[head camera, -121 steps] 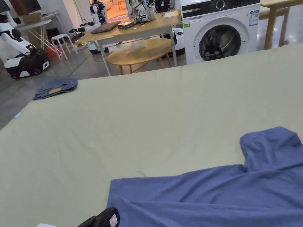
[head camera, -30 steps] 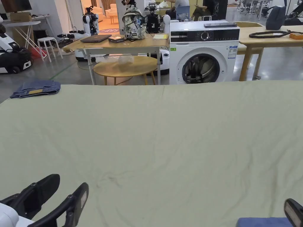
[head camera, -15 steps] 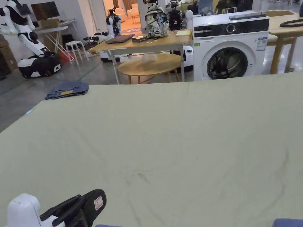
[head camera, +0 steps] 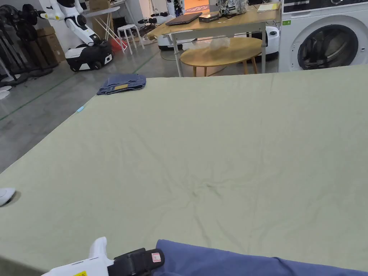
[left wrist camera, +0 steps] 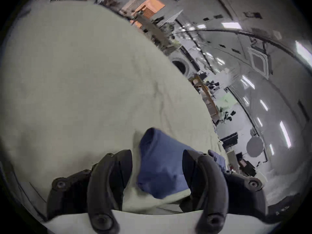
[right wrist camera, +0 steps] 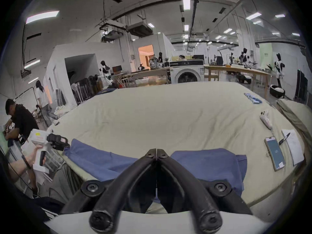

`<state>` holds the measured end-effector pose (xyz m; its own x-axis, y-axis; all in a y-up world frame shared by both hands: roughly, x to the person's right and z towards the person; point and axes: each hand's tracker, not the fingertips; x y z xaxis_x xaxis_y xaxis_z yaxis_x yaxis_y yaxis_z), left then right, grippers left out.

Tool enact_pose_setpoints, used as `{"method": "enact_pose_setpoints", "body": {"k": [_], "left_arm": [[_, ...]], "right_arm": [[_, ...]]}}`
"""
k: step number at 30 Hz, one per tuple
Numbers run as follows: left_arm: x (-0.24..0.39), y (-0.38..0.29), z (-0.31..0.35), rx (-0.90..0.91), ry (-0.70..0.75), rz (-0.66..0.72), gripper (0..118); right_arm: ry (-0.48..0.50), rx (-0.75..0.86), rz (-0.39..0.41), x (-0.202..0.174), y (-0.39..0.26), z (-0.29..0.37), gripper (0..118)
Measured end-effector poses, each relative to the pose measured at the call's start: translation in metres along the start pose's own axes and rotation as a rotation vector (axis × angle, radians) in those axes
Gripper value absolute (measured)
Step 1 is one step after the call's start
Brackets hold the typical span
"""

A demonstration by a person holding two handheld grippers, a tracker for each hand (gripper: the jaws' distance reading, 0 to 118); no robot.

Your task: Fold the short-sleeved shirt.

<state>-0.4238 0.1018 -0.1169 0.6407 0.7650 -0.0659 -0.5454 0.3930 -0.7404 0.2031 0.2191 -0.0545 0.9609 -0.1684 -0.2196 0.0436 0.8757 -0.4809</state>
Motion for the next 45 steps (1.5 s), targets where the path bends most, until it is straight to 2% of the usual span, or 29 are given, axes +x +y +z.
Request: {"method": "enact_pose_setpoints", "body": {"k": [4, 6, 8, 9, 11, 13, 18, 22, 25, 27, 28, 31, 33, 35, 36, 37, 39, 42, 43, 44, 45], "left_arm": [[0.003, -0.006, -0.020, 0.032, -0.166, 0.148, 59], [0.010, -0.010, -0.033, 0.016, -0.140, 0.149, 51], [0.028, -0.022, -0.046, -0.046, -0.092, 0.132, 9], [0.028, -0.024, -0.043, -0.015, -0.080, 0.124, 8], [0.026, -0.016, -0.031, 0.051, -0.157, 0.208, 7], [0.032, -0.008, -0.010, 0.141, -0.167, 0.221, 7], [0.058, 0.032, 0.052, 0.201, -0.043, 0.077, 6], [0.107, 0.040, 0.065, 0.223, -0.059, 0.010, 6], [0.151, 0.007, 0.022, 0.184, -0.176, 0.042, 6], [0.159, -0.019, -0.036, 0.095, -0.293, 0.053, 6], [0.166, -0.030, -0.059, 0.042, -0.300, 0.054, 6], [0.184, -0.059, -0.132, -0.124, -0.178, -0.039, 6], [0.198, -0.076, -0.159, -0.199, -0.078, -0.183, 6], [0.209, -0.080, -0.170, -0.225, -0.097, -0.210, 6], [0.211, -0.082, -0.173, -0.242, -0.166, -0.172, 14], [0.212, -0.082, -0.170, -0.238, -0.245, -0.143, 40], [0.211, -0.078, -0.160, -0.204, -0.325, -0.112, 49], [0.201, -0.074, -0.150, -0.161, -0.292, -0.134, 50], [0.206, -0.078, -0.150, -0.147, -0.260, -0.133, 30], [0.204, -0.081, -0.155, -0.131, -0.241, -0.131, 1], [0.196, -0.087, -0.158, -0.175, -0.144, -0.136, 0]], "right_arm": [[-0.005, -0.009, -0.007, -0.003, -0.001, 0.000, 0], [-0.004, -0.013, -0.021, -0.005, -0.001, 0.001, 0], [-0.001, -0.015, -0.043, -0.004, -0.003, 0.000, 0], [-0.001, -0.019, -0.049, -0.003, -0.004, 0.001, 0], [-0.009, -0.019, -0.051, -0.005, -0.004, 0.003, 0], [-0.011, -0.020, -0.060, -0.001, -0.005, 0.004, 0], [-0.007, -0.018, -0.125, 0.010, -0.006, 0.004, 0], [-0.013, -0.014, -0.159, 0.016, -0.009, 0.006, 0], [0.004, 0.000, -0.198, 0.019, -0.013, 0.006, 0], [0.021, 0.008, -0.238, 0.020, -0.014, 0.008, 0], [0.018, 0.005, -0.241, 0.019, -0.013, 0.010, 0], [0.010, 0.020, -0.228, 0.018, -0.013, 0.023, 0], [0.008, 0.026, -0.234, 0.021, -0.014, 0.030, 0], [-0.015, 0.023, -0.241, 0.024, -0.017, 0.033, 0], [-0.030, 0.021, -0.244, 0.025, -0.019, 0.033, 0], [-0.036, 0.016, -0.248, 0.027, -0.021, 0.033, 0], [-0.040, 0.001, -0.258, 0.030, -0.025, 0.031, 0], [-0.034, -0.008, -0.251, 0.029, -0.026, 0.032, 0], [-0.032, -0.009, -0.246, 0.027, -0.027, 0.033, 0], [-0.027, -0.013, -0.239, 0.027, -0.027, 0.033, 0], [-0.024, -0.017, -0.235, 0.026, -0.027, 0.032, 0]]}}
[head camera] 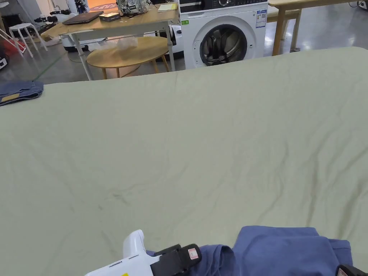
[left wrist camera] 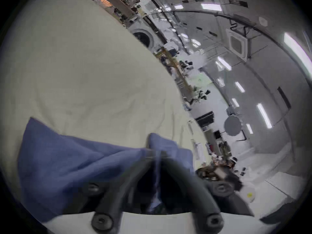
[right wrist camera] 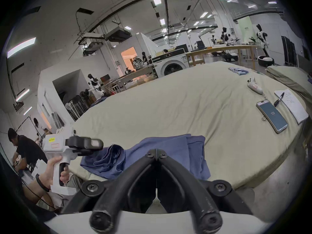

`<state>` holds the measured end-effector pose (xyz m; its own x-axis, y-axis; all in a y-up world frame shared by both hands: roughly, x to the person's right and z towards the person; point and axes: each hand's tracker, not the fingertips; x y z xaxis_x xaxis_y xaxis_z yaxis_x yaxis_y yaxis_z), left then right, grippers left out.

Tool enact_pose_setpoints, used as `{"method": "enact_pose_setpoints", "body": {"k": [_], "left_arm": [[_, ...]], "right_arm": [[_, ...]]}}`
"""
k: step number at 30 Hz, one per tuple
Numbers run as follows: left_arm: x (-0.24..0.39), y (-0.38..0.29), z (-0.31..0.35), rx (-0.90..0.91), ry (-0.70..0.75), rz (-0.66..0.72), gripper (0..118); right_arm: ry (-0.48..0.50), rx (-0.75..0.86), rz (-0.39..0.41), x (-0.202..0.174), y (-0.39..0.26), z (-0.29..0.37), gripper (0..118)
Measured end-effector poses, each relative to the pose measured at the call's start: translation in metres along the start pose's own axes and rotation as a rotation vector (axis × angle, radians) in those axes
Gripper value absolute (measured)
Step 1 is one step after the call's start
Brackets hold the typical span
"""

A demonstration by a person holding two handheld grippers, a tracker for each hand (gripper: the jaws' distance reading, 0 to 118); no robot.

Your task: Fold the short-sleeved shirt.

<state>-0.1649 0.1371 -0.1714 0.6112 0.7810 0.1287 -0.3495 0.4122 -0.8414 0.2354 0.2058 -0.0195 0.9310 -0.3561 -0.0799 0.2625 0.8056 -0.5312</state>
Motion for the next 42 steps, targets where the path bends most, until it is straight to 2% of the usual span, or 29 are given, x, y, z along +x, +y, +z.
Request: {"method": "enact_pose_setpoints", "body": {"k": [3, 6, 7, 9, 10, 12, 13, 16, 19, 23, 25, 29, 30, 31, 32, 34, 38, 40, 42], "left_arm": [[0.000, -0.019, -0.027, -0.098, -0.040, -0.008, 0], [-0.001, -0.035, -0.055, -0.207, 0.054, -0.049, 0], [-0.001, -0.037, -0.055, -0.192, 0.054, -0.068, 0], [-0.001, -0.029, -0.050, -0.125, 0.014, -0.012, 0], [-0.001, -0.024, -0.047, -0.130, -0.002, 0.011, 7], [0.003, -0.015, -0.028, -0.101, -0.116, 0.016, 43], [0.007, -0.013, -0.010, -0.036, -0.119, -0.024, 56], [0.000, 0.001, 0.042, 0.063, -0.073, -0.072, 62], [-0.031, 0.014, 0.088, 0.107, -0.026, 0.010, 65], [-0.072, 0.024, 0.119, 0.161, 0.107, 0.086, 65], [-0.088, 0.027, 0.117, 0.176, 0.088, 0.124, 65], [-0.110, 0.019, 0.071, 0.068, -0.004, 0.249, 65], [-0.100, 0.014, 0.058, 0.038, -0.006, 0.246, 59], [-0.095, 0.010, 0.051, 0.052, -0.025, 0.221, 36], [-0.093, 0.007, 0.045, 0.056, -0.036, 0.227, 20], [-0.098, 0.003, 0.050, 0.093, -0.017, 0.264, 13], [-0.088, 0.006, 0.092, 0.226, -0.122, 0.316, 10], [-0.066, 0.016, 0.117, 0.258, -0.019, 0.145, 10], [-0.053, 0.028, 0.140, 0.293, 0.006, 0.090, 10]], "right_arm": [[0.002, -0.011, 0.005, -0.003, -0.003, -0.002, 0], [0.011, -0.025, -0.005, -0.006, -0.004, -0.004, 0], [0.013, -0.028, -0.005, -0.008, -0.005, -0.005, 0], [0.016, -0.037, -0.004, -0.009, -0.007, -0.007, 0], [0.018, -0.042, -0.004, -0.009, -0.007, -0.008, 0], [0.021, -0.052, -0.007, -0.009, -0.008, -0.010, 0], [0.024, -0.058, -0.010, -0.009, -0.008, -0.012, 0], [0.032, -0.067, -0.009, -0.009, -0.008, -0.015, 0], [0.040, -0.082, -0.013, -0.007, -0.009, -0.019, 0], [0.049, -0.097, -0.020, -0.008, -0.009, -0.021, 0], [0.035, -0.106, -0.018, -0.012, -0.009, -0.020, 0], [0.035, -0.111, -0.026, -0.014, -0.010, -0.018, 0], [0.032, -0.113, -0.024, -0.015, -0.010, -0.017, 0], [0.023, -0.116, -0.019, -0.016, -0.010, -0.017, 0], [0.015, -0.116, -0.014, -0.016, -0.010, -0.016, 0], [0.007, -0.115, -0.011, -0.016, -0.009, -0.015, 0], [0.011, -0.116, -0.024, -0.012, -0.009, -0.015, 0], [0.013, -0.122, -0.026, -0.010, -0.008, -0.017, 0], [0.010, -0.119, -0.020, -0.009, -0.009, -0.017, 0]]}}
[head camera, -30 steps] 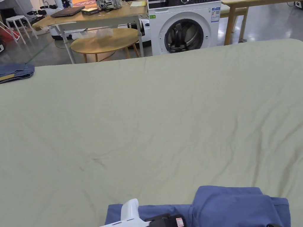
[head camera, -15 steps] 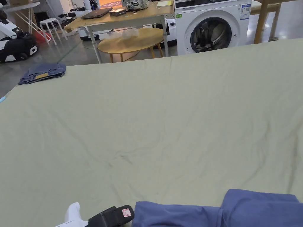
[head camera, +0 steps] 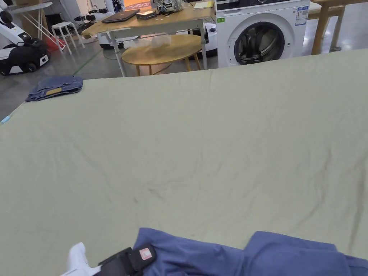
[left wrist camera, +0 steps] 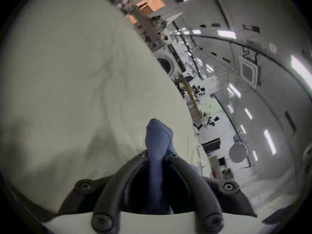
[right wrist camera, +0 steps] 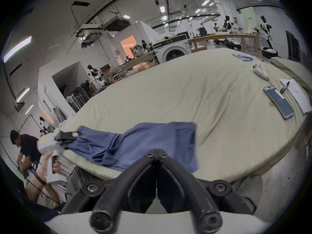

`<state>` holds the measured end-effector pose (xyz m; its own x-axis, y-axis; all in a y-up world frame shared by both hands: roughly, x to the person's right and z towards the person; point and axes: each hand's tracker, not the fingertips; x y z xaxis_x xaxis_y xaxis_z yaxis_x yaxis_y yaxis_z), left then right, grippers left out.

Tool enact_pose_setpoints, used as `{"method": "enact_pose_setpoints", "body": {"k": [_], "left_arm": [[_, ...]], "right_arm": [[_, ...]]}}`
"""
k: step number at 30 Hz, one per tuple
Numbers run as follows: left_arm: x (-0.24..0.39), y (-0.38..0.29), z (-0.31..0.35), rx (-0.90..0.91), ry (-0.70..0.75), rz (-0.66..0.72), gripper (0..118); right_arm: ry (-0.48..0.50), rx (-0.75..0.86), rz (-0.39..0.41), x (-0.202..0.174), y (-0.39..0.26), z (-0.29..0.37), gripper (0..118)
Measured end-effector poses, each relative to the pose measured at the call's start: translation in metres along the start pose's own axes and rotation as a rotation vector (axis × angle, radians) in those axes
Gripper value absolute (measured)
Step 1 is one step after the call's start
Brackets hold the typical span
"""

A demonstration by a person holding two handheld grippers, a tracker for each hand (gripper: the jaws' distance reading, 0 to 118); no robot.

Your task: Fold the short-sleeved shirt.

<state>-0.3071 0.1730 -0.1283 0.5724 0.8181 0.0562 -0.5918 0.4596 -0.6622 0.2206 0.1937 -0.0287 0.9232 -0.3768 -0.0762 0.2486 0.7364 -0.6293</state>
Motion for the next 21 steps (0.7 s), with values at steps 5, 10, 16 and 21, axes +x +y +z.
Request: {"method": "enact_pose_setpoints", "body": {"k": [5, 10, 16, 21], "left_arm": [[0.065, -0.007, -0.017, -0.022, 0.016, -0.139, 10], [0.117, -0.070, -0.107, -0.216, -0.105, -0.278, 10], [0.150, -0.122, -0.194, -0.378, -0.139, -0.276, 10], [0.159, -0.123, -0.198, -0.430, -0.235, -0.257, 49]], "right_arm": [[0.003, 0.016, -0.024, 0.004, 0.000, 0.002, 0], [-0.008, 0.032, -0.042, 0.007, -0.004, 0.010, 0], [-0.053, 0.037, -0.060, 0.015, -0.013, 0.021, 0], [-0.075, 0.027, -0.105, 0.028, -0.021, 0.025, 0]]}}
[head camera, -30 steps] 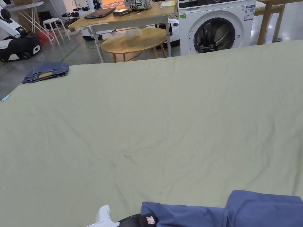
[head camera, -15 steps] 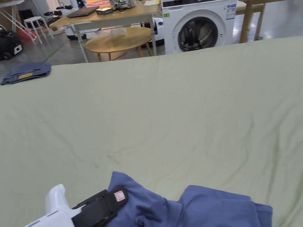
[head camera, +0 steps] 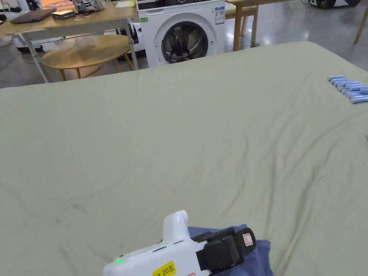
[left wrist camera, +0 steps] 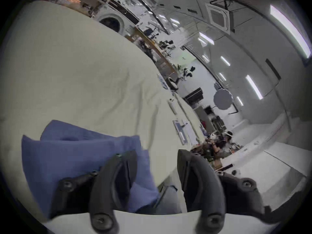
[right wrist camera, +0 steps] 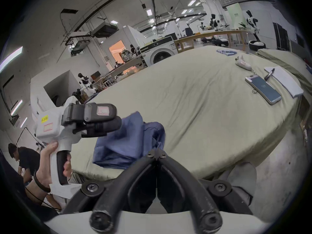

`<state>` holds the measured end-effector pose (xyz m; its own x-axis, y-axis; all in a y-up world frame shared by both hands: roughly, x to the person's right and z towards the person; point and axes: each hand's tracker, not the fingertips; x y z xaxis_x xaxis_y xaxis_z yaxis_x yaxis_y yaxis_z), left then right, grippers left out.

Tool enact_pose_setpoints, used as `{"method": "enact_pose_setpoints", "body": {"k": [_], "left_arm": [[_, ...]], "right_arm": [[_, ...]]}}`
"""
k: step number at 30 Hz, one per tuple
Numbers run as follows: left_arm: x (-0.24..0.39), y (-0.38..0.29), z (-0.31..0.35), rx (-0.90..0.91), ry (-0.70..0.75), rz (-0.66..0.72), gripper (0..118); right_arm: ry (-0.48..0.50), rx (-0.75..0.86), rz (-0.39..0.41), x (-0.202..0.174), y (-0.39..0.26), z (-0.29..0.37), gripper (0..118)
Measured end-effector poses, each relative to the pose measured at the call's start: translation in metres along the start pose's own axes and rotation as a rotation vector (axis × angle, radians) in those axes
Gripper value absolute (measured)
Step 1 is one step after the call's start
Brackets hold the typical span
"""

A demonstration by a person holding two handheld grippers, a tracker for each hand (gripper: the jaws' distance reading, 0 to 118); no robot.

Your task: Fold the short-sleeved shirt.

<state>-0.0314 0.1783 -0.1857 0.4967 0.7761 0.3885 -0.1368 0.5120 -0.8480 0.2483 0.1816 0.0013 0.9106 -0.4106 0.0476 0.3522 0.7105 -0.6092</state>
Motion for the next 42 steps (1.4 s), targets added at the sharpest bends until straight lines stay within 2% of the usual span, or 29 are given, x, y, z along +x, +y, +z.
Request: {"method": "enact_pose_setpoints", "body": {"k": [2, 3, 4, 5, 6, 8, 10, 15, 16, 17, 19, 20, 22, 24, 26, 28, 29, 31, 34, 37, 38, 39, 40, 42], "left_arm": [[-0.005, -0.003, 0.006, 0.021, -0.047, 0.014, 45], [-0.008, -0.006, 0.008, 0.033, -0.015, 0.030, 33], [-0.012, -0.009, 0.003, 0.031, 0.033, 0.043, 5], [-0.016, -0.014, -0.006, -0.005, 0.090, 0.041, 0], [-0.021, -0.021, -0.017, -0.052, 0.140, 0.029, 0], [-0.028, -0.033, -0.040, -0.164, 0.127, -0.002, 0], [-0.029, -0.042, -0.054, -0.210, 0.191, -0.051, 0], [-0.006, -0.024, -0.037, -0.153, 0.144, -0.043, 2], [-0.002, -0.022, -0.023, -0.092, 0.119, -0.090, 13], [0.001, -0.019, -0.010, -0.042, 0.098, -0.127, 30], [-0.016, -0.017, 0.026, 0.016, 0.077, -0.137, 59], [-0.022, -0.013, 0.041, 0.019, 0.080, -0.101, 63], [-0.036, -0.006, 0.070, 0.036, 0.135, -0.028, 68], [-0.055, -0.005, 0.100, 0.088, 0.188, -0.006, 68], [-0.067, -0.004, 0.117, 0.096, 0.259, -0.002, 68], [-0.083, -0.007, 0.123, 0.087, 0.304, 0.030, 68], [-0.091, -0.008, 0.121, 0.082, 0.303, 0.051, 68], [-0.101, -0.012, 0.109, 0.060, 0.230, 0.119, 68], [-0.120, -0.025, 0.082, 0.005, 0.063, 0.220, 68], [-0.139, -0.030, 0.065, 0.006, -0.029, 0.262, 68], [-0.142, -0.030, 0.064, 0.013, -0.069, 0.293, 64], [-0.143, -0.026, 0.059, 0.014, -0.101, 0.325, 50], [-0.146, -0.027, 0.058, 0.011, -0.084, 0.350, 28], [-0.149, -0.028, 0.061, 0.010, 0.037, 0.337, 24]], "right_arm": [[0.000, 0.004, -0.005, 0.004, -0.002, 0.003, 0], [-0.001, 0.006, -0.011, 0.006, -0.002, 0.004, 0], [0.000, 0.006, -0.017, 0.007, -0.002, 0.004, 0], [0.002, 0.004, -0.025, 0.008, -0.002, 0.005, 0], [0.002, 0.002, -0.029, 0.008, -0.002, 0.005, 0], [-0.002, -0.002, -0.026, 0.006, 0.000, 0.005, 0], [0.001, -0.010, -0.008, 0.001, 0.003, 0.003, 0], [0.037, -0.065, 0.064, -0.017, 0.021, -0.023, 0], [0.054, -0.078, 0.074, -0.020, 0.025, -0.034, 0], [0.073, -0.087, 0.081, -0.023, 0.028, -0.043, 0], [0.126, -0.105, 0.119, -0.029, 0.034, -0.066, 0], [0.150, -0.099, 0.149, -0.033, 0.035, -0.076, 0], [0.120, -0.174, 0.176, -0.038, 0.038, -0.103, 0], [0.002, -0.294, 0.232, -0.040, 0.032, -0.128, 0], [-0.013, -0.376, 0.263, -0.036, 0.022, -0.146, 0], [0.024, -0.321, 0.214, -0.029, 0.024, -0.144, 0], [0.031, -0.334, 0.160, -0.027, 0.027, -0.143, 0], [0.031, -0.332, 0.129, -0.025, 0.027, -0.142, 0], [0.018, -0.299, 0.150, -0.029, 0.019, -0.139, 0], [0.000, -0.296, 0.157, -0.032, 0.020, -0.140, 0], [-0.002, -0.298, 0.159, -0.032, 0.020, -0.140, 0], [-0.004, -0.300, 0.160, -0.033, 0.021, -0.140, 0], [-0.006, -0.301, 0.160, -0.033, 0.022, -0.140, 0], [0.000, -0.305, 0.165, -0.035, 0.026, -0.136, 0]]}}
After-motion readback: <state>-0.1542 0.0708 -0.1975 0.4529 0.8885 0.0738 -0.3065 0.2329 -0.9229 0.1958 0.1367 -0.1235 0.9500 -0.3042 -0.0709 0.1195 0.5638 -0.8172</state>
